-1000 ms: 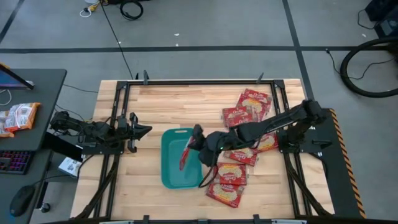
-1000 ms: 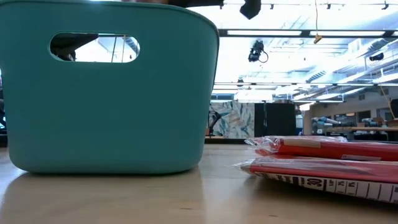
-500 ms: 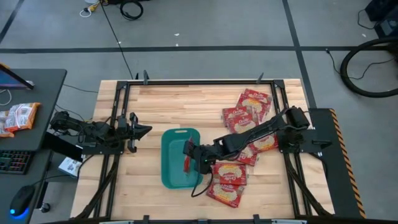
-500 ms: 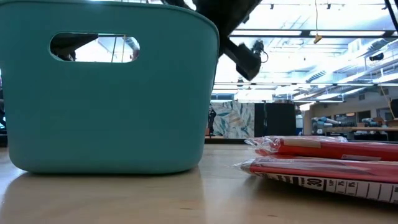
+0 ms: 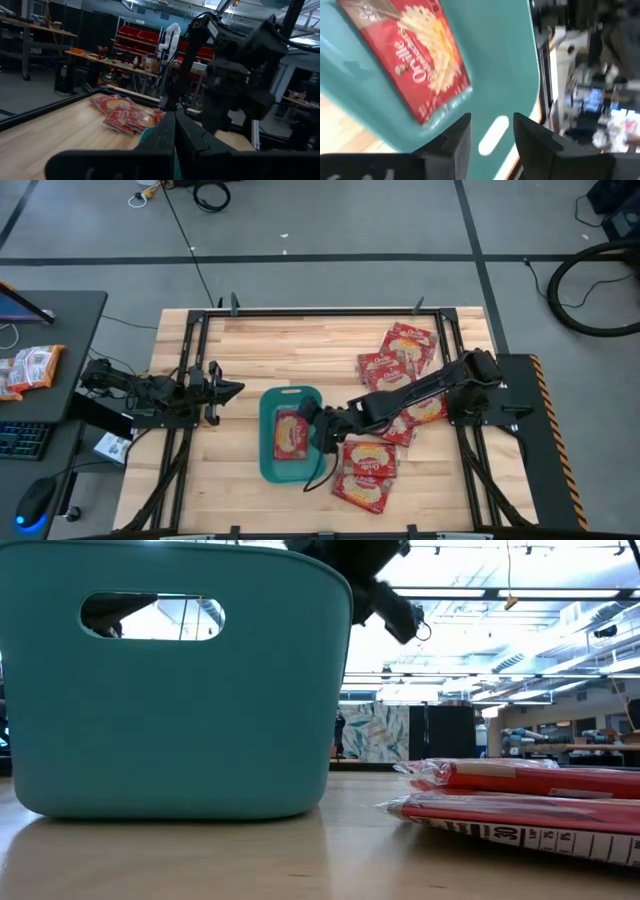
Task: Sort popcorn bags into baskets
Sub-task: Put the red popcorn bag into the green bin
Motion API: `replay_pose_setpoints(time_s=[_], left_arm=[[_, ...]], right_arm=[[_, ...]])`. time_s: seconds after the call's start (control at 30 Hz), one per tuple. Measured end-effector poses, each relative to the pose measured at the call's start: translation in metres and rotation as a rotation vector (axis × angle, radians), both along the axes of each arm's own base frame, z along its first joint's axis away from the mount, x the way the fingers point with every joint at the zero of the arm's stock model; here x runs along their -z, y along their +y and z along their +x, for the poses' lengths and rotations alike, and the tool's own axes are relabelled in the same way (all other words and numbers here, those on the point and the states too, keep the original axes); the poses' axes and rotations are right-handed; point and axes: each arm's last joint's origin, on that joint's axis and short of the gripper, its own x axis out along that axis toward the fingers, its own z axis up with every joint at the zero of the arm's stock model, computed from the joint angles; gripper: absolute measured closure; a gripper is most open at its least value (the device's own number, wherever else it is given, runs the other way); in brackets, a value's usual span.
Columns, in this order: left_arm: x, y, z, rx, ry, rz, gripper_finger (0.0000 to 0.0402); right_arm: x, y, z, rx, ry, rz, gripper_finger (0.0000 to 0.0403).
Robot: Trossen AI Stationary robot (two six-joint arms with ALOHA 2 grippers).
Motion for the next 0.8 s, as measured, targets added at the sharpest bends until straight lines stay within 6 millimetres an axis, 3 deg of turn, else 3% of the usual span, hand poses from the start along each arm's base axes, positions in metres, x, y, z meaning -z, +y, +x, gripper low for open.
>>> replay_pose_setpoints(time_s=[0.2,0.37,0.6,0.8], left_arm=[[0.000,0.000,0.000,0.010,-0.001,-0.005,0.0395],[0.000,0.000,0.000,0.010,-0.002,-0.004,0.0395],[0.000,0.000,0.000,0.009,-0.001,-0.002,0.0395],[0.000,0.000,0.000,0.009,-0.002,-0.003,0.0395]], right_arm=[[-0.033,-0.012,-0.024,0.189,-0.048,0.114,0.0253],[-0.042,-0.036,-0.050,0.439,0.031,0.287,0.0253],[-0.023,-0.057,-0.071,0.773,0.185,0.490,0.0253],[-0.002,-0.045,-0.082,0.967,0.240,0.671,0.0254]])
